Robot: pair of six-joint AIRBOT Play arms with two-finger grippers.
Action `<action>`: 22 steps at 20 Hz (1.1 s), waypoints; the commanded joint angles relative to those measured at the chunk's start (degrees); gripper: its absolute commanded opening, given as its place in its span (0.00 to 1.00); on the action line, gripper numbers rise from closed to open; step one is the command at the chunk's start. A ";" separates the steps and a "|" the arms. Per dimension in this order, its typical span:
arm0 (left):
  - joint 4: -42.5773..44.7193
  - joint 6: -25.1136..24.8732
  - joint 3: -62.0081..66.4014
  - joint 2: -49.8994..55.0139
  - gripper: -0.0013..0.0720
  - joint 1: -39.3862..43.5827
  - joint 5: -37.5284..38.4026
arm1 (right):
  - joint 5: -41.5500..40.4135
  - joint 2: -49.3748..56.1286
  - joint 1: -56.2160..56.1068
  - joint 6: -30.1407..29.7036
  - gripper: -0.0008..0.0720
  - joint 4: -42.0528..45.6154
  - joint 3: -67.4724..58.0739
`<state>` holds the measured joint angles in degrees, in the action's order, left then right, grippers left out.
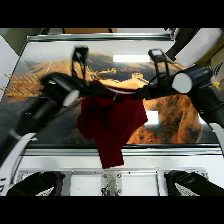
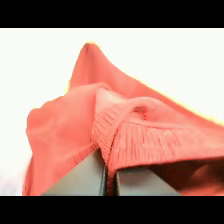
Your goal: Fold the clothes and pants, and hang the long-sleeved shirts on hangers.
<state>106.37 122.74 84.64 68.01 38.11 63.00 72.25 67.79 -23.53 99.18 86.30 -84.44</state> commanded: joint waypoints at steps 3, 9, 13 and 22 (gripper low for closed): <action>-4.48 -2.38 19.91 -12.85 0.05 4.24 -7.93 | -0.68 -8.13 -0.02 -3.43 0.04 -1.81 -21.75; -3.98 -7.21 27.19 -16.50 0.05 19.10 -22.08 | -12.39 -20.20 -0.02 -5.57 0.04 -11.08 -27.78; -3.87 -11.58 35.89 -10.49 0.05 22.10 -21.84 | -13.49 -21.97 -0.02 -5.33 0.04 -11.06 -27.78; -8.24 0.79 20.41 -7.80 0.05 -3.45 -3.43 | 2.71 -10.03 0.00 2.16 0.04 -0.90 -27.76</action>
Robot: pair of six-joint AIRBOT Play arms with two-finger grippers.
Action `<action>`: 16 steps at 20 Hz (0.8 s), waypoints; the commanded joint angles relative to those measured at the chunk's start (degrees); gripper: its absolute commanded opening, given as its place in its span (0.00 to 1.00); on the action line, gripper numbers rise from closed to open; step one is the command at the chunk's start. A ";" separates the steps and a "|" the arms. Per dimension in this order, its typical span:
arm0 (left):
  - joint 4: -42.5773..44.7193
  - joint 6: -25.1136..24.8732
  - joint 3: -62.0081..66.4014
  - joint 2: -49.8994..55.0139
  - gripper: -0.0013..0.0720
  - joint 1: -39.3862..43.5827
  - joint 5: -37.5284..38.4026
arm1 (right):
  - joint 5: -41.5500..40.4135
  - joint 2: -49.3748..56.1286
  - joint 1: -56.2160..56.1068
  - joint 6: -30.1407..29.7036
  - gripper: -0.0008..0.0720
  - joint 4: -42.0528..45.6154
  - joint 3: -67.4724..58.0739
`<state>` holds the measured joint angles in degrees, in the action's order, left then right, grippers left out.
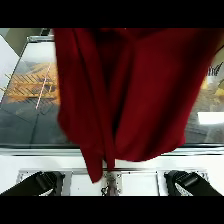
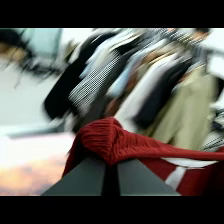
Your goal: Fold the clothes and pants, and hang the long-sleeved shirts on hangers.
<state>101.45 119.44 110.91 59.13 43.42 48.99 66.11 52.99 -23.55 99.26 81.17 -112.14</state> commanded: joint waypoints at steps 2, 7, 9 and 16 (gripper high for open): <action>-12.66 -0.15 -10.84 3.48 0.05 -13.75 18.58 | 19.04 10.49 0.02 0.09 0.04 5.44 -0.04; -18.64 -8.22 -29.97 6.27 0.05 -14.36 28.13 | 31.26 15.19 -1.51 -0.57 0.04 8.68 15.32; -19.17 -8.20 -39.06 6.29 0.05 -13.31 28.15 | 29.92 13.29 -2.29 3.58 0.04 8.63 26.05; -19.08 -8.15 -50.23 9.03 0.05 -11.04 19.87 | 15.15 12.94 -5.46 15.02 0.04 8.61 38.32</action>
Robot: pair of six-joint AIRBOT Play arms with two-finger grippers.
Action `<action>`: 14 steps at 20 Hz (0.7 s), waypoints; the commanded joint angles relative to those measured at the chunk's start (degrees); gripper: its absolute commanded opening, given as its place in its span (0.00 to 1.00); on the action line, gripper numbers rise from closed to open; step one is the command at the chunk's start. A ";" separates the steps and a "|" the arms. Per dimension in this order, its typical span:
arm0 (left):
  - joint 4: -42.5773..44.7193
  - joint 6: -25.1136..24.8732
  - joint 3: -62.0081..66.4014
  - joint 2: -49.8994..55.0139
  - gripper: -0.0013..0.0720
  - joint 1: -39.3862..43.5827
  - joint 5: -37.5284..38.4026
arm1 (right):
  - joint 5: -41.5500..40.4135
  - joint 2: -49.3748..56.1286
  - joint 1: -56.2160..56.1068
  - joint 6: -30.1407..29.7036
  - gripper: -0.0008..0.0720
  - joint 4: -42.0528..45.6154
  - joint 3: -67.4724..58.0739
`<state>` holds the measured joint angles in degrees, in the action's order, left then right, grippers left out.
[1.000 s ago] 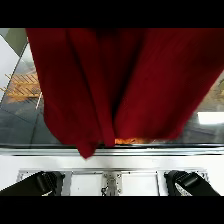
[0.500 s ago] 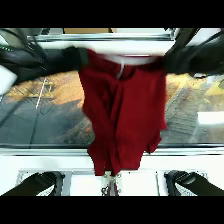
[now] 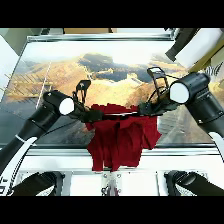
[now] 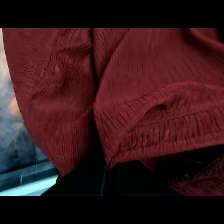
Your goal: Fold the clothes and pants, and hang the long-sleeved shirts on hangers.
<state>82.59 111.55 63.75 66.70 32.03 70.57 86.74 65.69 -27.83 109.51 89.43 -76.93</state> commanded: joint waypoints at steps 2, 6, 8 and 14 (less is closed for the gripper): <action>-0.24 -0.37 -3.04 2.73 0.05 0.37 -1.79 | -7.85 0.24 -1.68 5.66 0.04 -0.13 3.10; -4.07 -7.52 -3.02 2.78 0.89 0.07 -1.84 | -8.37 0.31 -1.66 5.62 0.05 -0.76 3.10; -6.62 -9.25 -2.78 1.11 0.88 -1.73 -1.62 | -8.33 0.31 -1.66 5.62 0.05 -0.72 3.10; 0.35 -11.78 3.39 -5.18 0.88 -13.70 -1.25 | -8.33 0.52 -1.64 5.62 0.05 -0.72 3.10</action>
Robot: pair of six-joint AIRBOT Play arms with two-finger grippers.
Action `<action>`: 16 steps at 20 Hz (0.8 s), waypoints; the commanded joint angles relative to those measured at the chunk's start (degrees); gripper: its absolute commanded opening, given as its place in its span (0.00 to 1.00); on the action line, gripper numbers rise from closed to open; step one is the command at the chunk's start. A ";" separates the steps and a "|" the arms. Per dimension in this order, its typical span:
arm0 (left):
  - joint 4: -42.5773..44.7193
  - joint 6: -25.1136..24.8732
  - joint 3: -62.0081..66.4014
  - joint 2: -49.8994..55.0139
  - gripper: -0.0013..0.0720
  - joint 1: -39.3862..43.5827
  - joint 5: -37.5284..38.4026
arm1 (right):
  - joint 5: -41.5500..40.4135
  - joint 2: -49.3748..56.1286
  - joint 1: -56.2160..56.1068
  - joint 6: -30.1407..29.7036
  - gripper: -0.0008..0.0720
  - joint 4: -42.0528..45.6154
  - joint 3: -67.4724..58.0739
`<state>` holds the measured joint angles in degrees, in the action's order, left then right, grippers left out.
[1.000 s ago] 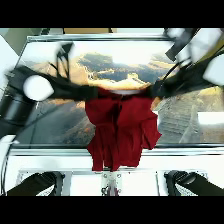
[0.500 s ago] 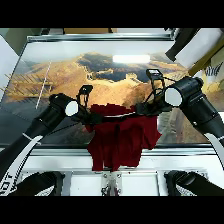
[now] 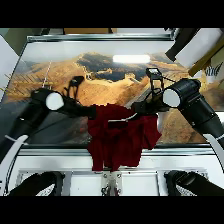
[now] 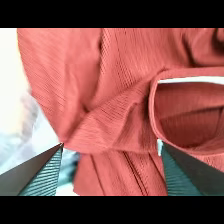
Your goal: Fold the clothes and pants, and hang the long-sleeved shirts on hangers.
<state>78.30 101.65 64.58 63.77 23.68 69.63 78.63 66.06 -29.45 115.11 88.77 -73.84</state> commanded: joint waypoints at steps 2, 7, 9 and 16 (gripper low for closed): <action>11.87 -1.88 4.02 -1.99 0.88 -9.25 -1.11 | -0.22 0.15 -0.02 0.02 0.05 -0.09 0.02; 27.36 -4.11 6.19 6.64 0.88 -18.25 -2.80 | -0.22 0.17 0.04 0.02 0.05 -0.09 0.02; 30.05 -5.81 8.20 11.50 0.88 -21.62 -4.28 | -0.22 0.17 0.09 0.02 0.05 -0.07 0.02; 31.28 -9.90 17.14 27.56 0.88 -31.71 -9.84 | -0.22 0.17 0.09 0.02 0.05 -0.07 0.02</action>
<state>108.12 94.30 79.00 85.23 -4.29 62.35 78.41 66.19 -29.41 115.11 88.75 -73.84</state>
